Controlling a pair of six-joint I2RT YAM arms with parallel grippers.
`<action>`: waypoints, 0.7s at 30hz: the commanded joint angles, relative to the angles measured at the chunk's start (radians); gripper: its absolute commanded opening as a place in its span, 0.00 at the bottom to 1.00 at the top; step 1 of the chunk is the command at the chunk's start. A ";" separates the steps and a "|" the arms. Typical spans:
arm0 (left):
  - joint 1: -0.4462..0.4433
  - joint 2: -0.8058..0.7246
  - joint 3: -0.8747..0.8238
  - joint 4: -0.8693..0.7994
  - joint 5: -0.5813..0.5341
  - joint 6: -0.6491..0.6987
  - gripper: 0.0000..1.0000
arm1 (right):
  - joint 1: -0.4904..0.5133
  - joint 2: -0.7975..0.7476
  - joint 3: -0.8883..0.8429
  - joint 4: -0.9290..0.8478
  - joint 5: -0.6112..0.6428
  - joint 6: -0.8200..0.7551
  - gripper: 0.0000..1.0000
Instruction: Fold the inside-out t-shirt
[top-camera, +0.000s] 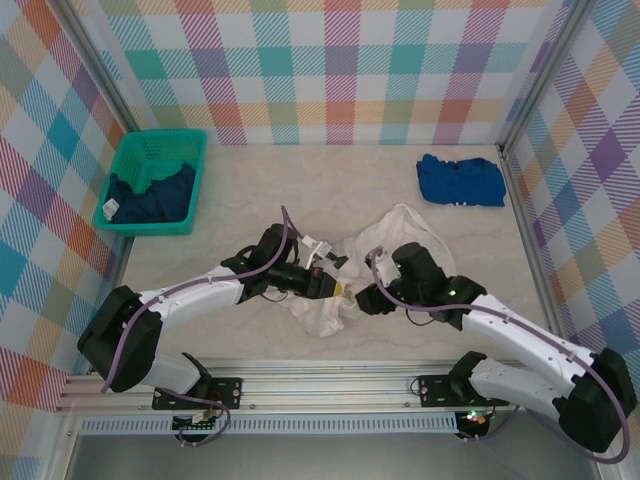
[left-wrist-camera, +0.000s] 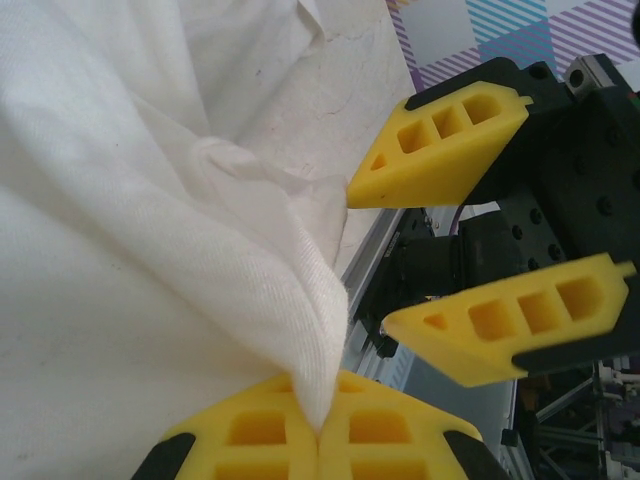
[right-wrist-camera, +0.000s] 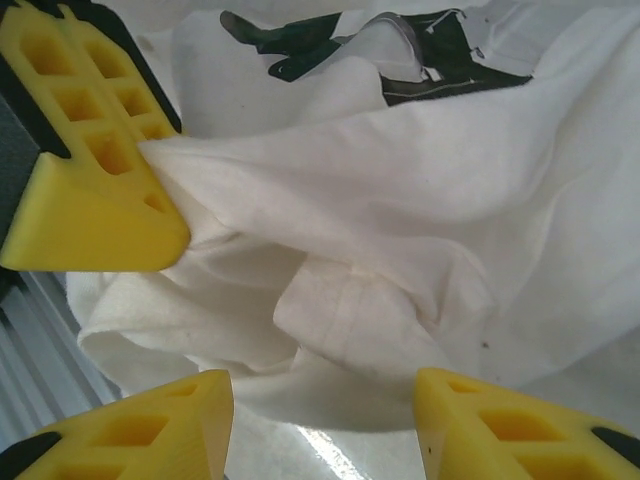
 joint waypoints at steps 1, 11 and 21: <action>0.010 0.000 0.028 -0.013 0.022 -0.003 0.00 | 0.046 0.066 0.074 -0.026 0.124 -0.097 0.52; 0.010 -0.006 0.027 -0.020 0.023 0.002 0.00 | 0.122 0.227 0.150 -0.034 0.265 -0.176 0.52; 0.035 -0.025 0.003 -0.020 0.010 0.002 0.00 | 0.118 0.273 0.155 0.050 0.259 -0.081 0.11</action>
